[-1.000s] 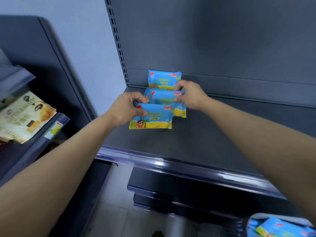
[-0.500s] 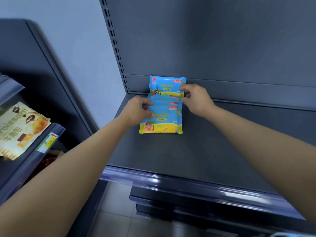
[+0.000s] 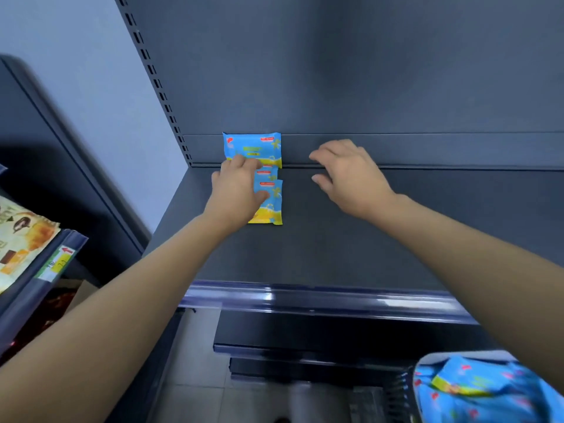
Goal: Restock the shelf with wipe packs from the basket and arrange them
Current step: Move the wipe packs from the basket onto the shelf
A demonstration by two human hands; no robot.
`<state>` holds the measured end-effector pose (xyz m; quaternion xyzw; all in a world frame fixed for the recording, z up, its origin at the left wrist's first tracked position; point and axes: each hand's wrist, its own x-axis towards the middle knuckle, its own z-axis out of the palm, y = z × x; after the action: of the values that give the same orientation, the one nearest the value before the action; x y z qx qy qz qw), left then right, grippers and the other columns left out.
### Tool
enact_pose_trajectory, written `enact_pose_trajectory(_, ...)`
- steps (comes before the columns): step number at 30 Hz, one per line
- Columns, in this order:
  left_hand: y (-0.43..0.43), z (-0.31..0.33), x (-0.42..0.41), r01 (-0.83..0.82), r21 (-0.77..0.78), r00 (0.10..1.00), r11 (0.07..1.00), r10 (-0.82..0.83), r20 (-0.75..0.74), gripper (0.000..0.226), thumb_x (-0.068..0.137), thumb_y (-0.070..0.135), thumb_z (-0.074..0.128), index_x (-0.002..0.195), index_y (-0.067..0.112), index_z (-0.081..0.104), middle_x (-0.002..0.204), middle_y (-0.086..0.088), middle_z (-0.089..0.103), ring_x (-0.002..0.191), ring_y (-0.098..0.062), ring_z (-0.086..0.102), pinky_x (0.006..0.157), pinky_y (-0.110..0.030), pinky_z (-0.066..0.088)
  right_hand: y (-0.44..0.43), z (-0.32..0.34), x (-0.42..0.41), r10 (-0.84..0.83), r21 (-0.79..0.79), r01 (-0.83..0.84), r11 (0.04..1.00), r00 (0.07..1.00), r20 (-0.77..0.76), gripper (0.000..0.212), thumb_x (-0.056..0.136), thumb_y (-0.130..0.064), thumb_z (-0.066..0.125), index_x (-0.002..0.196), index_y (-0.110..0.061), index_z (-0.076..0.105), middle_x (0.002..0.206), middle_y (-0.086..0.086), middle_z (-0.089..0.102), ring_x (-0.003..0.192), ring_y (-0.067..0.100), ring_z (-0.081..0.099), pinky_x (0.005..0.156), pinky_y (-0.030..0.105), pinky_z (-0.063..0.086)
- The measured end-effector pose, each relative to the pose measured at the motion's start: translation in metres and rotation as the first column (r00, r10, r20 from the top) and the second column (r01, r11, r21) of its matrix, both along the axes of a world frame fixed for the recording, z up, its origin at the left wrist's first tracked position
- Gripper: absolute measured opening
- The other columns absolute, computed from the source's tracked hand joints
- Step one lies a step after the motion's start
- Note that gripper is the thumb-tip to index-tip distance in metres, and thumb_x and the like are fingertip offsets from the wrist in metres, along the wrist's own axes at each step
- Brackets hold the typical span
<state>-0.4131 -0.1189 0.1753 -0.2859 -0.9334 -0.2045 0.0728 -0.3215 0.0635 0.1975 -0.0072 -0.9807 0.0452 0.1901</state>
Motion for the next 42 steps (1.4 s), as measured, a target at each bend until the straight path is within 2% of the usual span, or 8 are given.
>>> enact_pose_trajectory(5,0.032,0.025,0.09,0.179,0.22,0.984,0.959,-0.169,-0.064,0.049,0.079,0.024,0.07,0.123,0.013,0.052,0.124,-0.006,0.05,0.117,-0.024,0.04,0.098,-0.034,0.029,0.028,0.013,0.086,-0.011,0.067,0.017,0.998,0.996,-0.094,0.038,0.09,-0.019,0.059,0.125,-0.006,0.055,0.129,0.01,0.052,0.123,0.031,0.043,0.095,0.041,0.034)
enact_pose_trajectory(9,0.062,0.035,0.165,0.323,0.247,0.946,0.914,-0.304,-0.116,0.046,0.08,0.023,0.069,0.122,0.014,0.053,0.122,-0.003,0.05,0.117,-0.021,0.042,0.103,-0.036,0.032,0.053,0.016,0.166,-0.034,0.107,0.047,0.993,0.992,-0.121,0.038,0.082,-0.013,0.068,0.117,0.001,0.06,0.121,0.019,0.058,0.115,0.039,0.052,0.09,0.046,0.041)
enact_pose_trajectory(13,0.091,0.026,0.234,0.424,0.233,0.906,0.875,-0.405,-0.125,0.044,0.083,0.025,0.066,0.123,0.017,0.052,0.124,0.001,0.048,0.117,-0.015,0.036,0.101,-0.025,0.022,0.08,0.007,0.245,-0.09,0.111,0.1,0.989,0.992,-0.094,0.038,0.079,-0.011,0.07,0.114,0.002,0.062,0.117,0.021,0.06,0.111,0.042,0.055,0.088,0.048,0.044)
enact_pose_trajectory(22,0.14,-0.053,0.366,0.505,0.174,0.833,0.846,-0.53,0.16,0.044,0.085,0.026,0.063,0.127,0.019,0.048,0.124,0.002,0.045,0.116,-0.014,0.035,0.098,-0.026,0.025,0.14,-0.071,0.387,-0.145,0.105,0.126,0.986,0.968,0.207,0.04,0.084,-0.017,0.065,0.121,-0.004,0.058,0.123,0.015,0.058,0.115,0.035,0.051,0.092,0.043,0.039)
enact_pose_trajectory(29,0.156,-0.122,0.413,0.542,-0.013,0.775,0.841,-0.493,0.396,0.045,0.085,0.027,0.064,0.126,0.015,0.049,0.123,-0.002,0.048,0.118,-0.02,0.041,0.102,-0.032,0.029,0.167,-0.131,0.436,-0.201,0.071,0.2,0.977,0.768,0.608,0.05,0.092,-0.03,0.054,0.139,-0.018,0.041,0.14,0.006,0.045,0.131,0.025,0.035,0.106,0.039,0.032)
enact_pose_trajectory(34,0.155,-0.15,0.425,0.622,-0.099,0.662,0.776,-0.455,0.595,0.042,0.082,0.03,0.069,0.118,0.015,0.055,0.118,-0.003,0.052,0.111,-0.019,0.049,0.095,-0.034,0.041,0.171,-0.155,0.452,-0.143,-0.01,0.283,0.959,0.514,0.846,0.055,0.091,-0.029,0.059,0.141,-0.021,0.038,0.143,0.008,0.044,0.129,0.029,0.041,0.102,0.039,0.039)
enact_pose_trajectory(37,0.149,-0.156,0.424,0.662,-0.133,0.595,0.738,-0.41,0.691,0.04,0.079,0.034,0.071,0.113,0.018,0.057,0.116,0.001,0.056,0.106,-0.015,0.053,0.089,-0.031,0.045,0.173,-0.166,0.457,-0.119,-0.014,0.327,0.945,0.382,0.916,0.063,0.089,-0.019,0.062,0.144,-0.02,0.032,0.148,0.007,0.037,0.133,0.028,0.038,0.104,0.037,0.039)
enact_pose_trajectory(42,0.13,-0.153,0.411,0.758,-0.334,0.561,0.561,-0.299,0.772,0.046,0.075,0.028,0.075,0.114,0.017,0.055,0.105,0.003,0.051,0.092,-0.016,0.051,0.078,-0.029,0.043,0.173,-0.17,0.444,-0.221,0.156,0.219,0.963,0.314,0.923,0.072,0.085,-0.017,0.065,0.146,-0.02,0.027,0.137,0.011,0.045,0.12,0.029,0.049,0.098,0.036,0.046)
